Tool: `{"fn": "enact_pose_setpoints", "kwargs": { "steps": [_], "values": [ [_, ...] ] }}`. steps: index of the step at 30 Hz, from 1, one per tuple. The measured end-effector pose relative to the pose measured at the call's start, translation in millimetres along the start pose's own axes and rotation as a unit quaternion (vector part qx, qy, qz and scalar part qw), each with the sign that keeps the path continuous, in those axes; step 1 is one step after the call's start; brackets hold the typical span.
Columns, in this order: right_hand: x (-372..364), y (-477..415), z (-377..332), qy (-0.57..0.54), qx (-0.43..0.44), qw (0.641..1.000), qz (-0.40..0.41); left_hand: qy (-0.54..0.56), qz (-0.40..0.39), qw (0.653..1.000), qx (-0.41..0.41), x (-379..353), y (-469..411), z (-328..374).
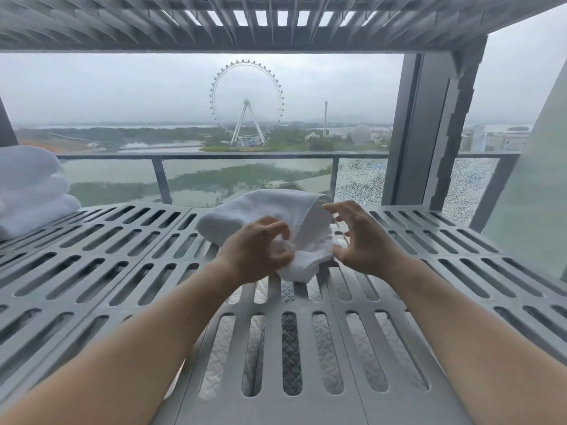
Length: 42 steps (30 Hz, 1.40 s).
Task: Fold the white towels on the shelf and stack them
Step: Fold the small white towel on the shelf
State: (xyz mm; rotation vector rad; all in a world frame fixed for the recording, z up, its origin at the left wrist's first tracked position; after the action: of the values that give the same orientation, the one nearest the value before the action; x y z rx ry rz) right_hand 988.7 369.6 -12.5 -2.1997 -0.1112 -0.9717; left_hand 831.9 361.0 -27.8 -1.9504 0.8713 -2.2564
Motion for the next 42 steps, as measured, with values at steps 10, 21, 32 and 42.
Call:
{"fn": "enact_pose_setpoints", "kwargs": {
  "steps": [10, 21, 32, 42],
  "values": [
    [-3.4, -1.6, -4.0, 0.004, 0.005, 1.000, 0.014, -0.041, 0.026, 0.997, 0.056, 18.5, 6.7, -36.2],
    [-8.0, -1.9, -14.4, 0.050, 0.012, 0.999, 0.018, 0.083, 0.154, 0.984, -0.032, 42.8, 15.8, -2.4],
    [-25.3, -5.5, -18.1, 0.025, 0.020, 0.999, 0.022, -0.109, 0.016, 0.994, 0.028, 15.5, -0.1, 3.0],
    [-5.0, 3.5, -15.5, 0.012, -0.038, 0.999, 0.018, -0.228, 0.013, 0.972, 0.054, 17.1, -13.8, 12.3]
  ]
}}
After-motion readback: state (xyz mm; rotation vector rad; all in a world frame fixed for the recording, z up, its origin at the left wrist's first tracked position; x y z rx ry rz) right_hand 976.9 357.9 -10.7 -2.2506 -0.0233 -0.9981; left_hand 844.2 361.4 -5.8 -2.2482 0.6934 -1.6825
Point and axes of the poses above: each hand's wrist, its own y-axis away from the middle knuckle, its own x-axis out of the back of the hand, z = x × y, the point moved 9 cm from there along -y, towards the middle knuckle, and after that the axes turned 10 degrees about -y, right-handed, at the moved point
